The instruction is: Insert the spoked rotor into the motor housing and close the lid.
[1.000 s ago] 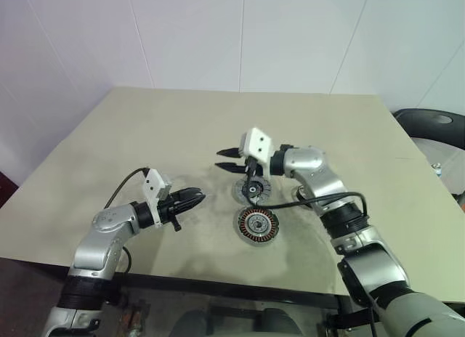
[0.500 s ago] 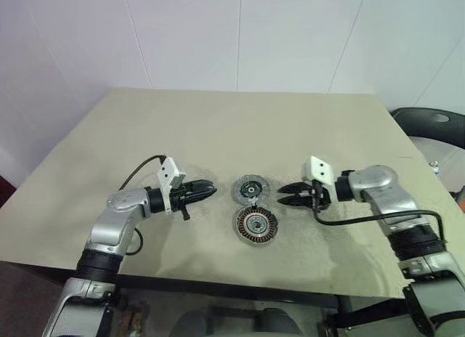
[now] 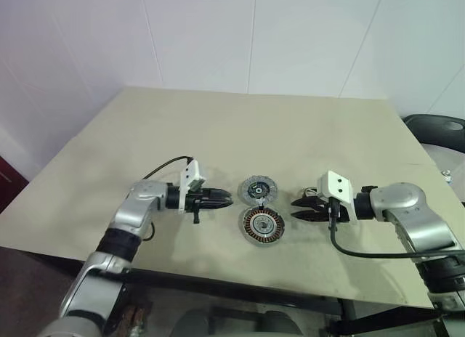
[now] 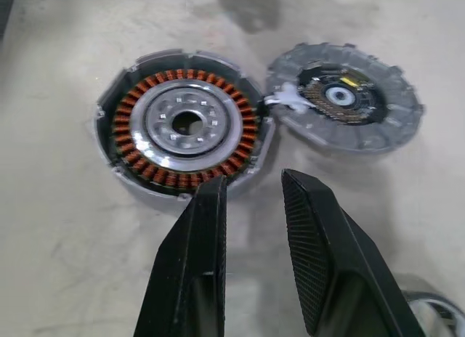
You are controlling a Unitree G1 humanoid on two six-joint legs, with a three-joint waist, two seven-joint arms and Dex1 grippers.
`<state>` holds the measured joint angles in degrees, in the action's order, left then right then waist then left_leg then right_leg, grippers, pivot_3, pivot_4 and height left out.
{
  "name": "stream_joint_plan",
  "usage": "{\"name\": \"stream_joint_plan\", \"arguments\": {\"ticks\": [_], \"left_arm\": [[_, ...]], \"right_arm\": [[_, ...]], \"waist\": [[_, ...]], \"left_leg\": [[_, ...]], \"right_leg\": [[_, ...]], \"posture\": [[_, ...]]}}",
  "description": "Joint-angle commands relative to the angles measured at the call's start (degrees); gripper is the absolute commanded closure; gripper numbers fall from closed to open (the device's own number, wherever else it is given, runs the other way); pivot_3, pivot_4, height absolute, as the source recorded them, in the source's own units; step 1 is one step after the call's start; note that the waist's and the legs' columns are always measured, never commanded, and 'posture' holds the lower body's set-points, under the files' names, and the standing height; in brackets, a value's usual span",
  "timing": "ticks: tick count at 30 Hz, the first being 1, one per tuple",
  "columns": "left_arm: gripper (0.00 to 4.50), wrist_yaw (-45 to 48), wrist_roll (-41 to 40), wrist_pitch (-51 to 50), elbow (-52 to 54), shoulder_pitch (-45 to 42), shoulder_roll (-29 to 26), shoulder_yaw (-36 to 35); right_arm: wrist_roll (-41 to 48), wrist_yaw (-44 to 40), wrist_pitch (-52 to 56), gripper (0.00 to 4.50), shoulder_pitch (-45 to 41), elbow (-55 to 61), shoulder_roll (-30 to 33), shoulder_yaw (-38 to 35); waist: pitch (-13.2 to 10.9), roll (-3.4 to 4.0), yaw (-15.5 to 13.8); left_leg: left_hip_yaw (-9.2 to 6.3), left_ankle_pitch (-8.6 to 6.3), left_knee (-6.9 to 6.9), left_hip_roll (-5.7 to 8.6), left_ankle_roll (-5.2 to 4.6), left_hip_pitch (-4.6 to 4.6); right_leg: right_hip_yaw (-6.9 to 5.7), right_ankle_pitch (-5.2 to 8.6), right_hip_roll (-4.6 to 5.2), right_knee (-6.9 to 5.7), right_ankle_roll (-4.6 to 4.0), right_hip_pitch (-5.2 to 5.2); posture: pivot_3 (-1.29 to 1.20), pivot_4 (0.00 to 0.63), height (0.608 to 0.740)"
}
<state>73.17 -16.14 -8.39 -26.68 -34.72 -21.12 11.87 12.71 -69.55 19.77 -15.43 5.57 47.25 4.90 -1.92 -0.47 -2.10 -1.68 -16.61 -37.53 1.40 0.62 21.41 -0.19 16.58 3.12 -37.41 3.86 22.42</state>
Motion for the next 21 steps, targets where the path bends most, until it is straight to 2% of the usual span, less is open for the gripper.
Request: {"name": "stream_joint_plan", "arguments": {"ticks": [1, 8, 13, 21], "left_arm": [[3.78, 1.35, 0.80, 2.82, -4.61, -5.98, 2.64, -0.23], [3.78, 3.33, 4.40, 8.21, -12.66, -10.01, 7.73, 2.03], [3.78, -2.57, 7.96, 10.78, -17.20, -11.02, 11.41, 1.89], [3.78, -6.22, 7.31, 3.99, -11.97, -8.01, 14.70, 1.46]], "right_arm": [[1.41, 2.78, 1.75, 3.22, 1.38, 6.06, -0.13, -1.67], [2.26, 6.40, 4.71, 3.22, 4.34, 11.06, -0.59, -1.66], [1.97, 8.73, 5.13, 3.22, 4.34, 11.86, -1.62, -0.95], [1.11, 9.52, 4.27, 3.22, 1.96, 9.74, -2.47, 0.78]], "waist": [[-0.02, -0.03, -0.17], [-0.04, -0.06, -0.15], [-0.10, -0.16, -0.21], [-0.10, -0.16, -0.15]], "left_leg": [[-0.01, -0.01, -0.06, -0.01, -0.01, 0.03], [0.01, -0.14, -0.46, -0.13, -0.24, 0.06], [0.01, -0.14, -0.58, -0.13, -0.24, 0.07], [0.01, -0.15, -0.58, -0.15, -0.26, 0.07]], "right_leg": [[0.00, -0.01, -0.13, 0.00, 0.02, 0.00], [0.02, -0.04, -0.32, -0.01, 0.08, -0.15], [0.03, -0.08, -0.32, -0.01, 0.15, -0.18], [0.04, -0.10, -0.35, -0.03, 0.18, -0.17]], "posture": [[0.00, 0.000, 0.740], [0.00, 0.000, 0.740], [0.00, 0.000, 0.740], [0.00, 0.000, 0.740]]}}
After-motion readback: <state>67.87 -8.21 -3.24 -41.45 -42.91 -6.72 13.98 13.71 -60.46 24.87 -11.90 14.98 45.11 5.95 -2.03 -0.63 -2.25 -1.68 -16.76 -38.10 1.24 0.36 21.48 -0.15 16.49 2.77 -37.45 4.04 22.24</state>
